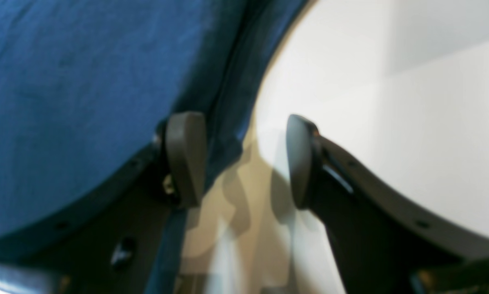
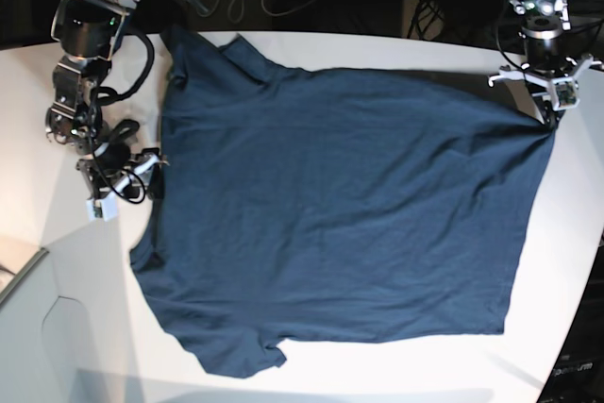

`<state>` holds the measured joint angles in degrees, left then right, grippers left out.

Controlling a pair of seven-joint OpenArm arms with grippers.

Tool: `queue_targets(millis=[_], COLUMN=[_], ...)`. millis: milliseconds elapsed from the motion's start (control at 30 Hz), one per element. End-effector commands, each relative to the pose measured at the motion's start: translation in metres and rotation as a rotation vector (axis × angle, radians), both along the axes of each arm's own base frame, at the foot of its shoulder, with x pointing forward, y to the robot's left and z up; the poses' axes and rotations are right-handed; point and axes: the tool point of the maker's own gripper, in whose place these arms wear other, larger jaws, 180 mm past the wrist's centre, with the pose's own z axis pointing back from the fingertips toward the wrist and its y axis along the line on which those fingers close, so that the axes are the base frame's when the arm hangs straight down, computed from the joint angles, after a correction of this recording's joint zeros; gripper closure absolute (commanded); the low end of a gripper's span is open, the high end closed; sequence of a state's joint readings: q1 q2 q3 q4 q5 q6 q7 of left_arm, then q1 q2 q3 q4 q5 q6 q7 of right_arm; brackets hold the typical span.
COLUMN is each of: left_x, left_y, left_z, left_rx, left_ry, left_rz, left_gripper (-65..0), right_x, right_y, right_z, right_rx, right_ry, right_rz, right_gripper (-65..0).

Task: Layout the t-shirt on the table in an organized manner, then fold the t-shirt properly
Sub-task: 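Release the shoulder with the right gripper and move it aside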

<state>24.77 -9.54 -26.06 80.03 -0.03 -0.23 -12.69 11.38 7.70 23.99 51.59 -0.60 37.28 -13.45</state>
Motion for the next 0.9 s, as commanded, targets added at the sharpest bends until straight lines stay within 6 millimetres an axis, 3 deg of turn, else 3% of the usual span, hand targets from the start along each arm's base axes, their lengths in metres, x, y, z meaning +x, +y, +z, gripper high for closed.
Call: queue_targets(millis=[0,67,267,533,800,867], left_x=[0.006,0.006,0.006,0.006,0.004,0.004], left_y=[0.004,0.004,0.004,0.005,0.005,0.005], left_z=[0.015,0.015,0.016,0.014,0.013,0.012], left_rx=[0.031,0.031,0.031,0.029,0.028,0.027], left_ry=[-0.046,-0.046,-0.048,-0.044,-0.043,-0.042], left_rz=[-0.007,-0.007,-0.007,-0.005,-0.005,-0.003], left_gripper=[-0.1,-0.1,-0.1,-0.1,-0.1,-0.1], right_x=[0.009,0.004,0.005,0.007,0.011,0.011], right_y=[-0.004,-0.004,0.009,0.054,0.046,0.037], right_z=[0.011,0.008,0.022,0.021,0.024,0.025], right_rx=[-0.004,-0.003,-0.008,-0.002,-0.018,-0.034], right_ry=[-0.035,-0.026,-0.081,-0.079,-0.086,-0.085], right_rz=[-0.006,-0.007,0.003,0.121,0.116,0.115], right_gripper=[-29.5,-29.5,-29.5,-29.5,-29.0,-25.5])
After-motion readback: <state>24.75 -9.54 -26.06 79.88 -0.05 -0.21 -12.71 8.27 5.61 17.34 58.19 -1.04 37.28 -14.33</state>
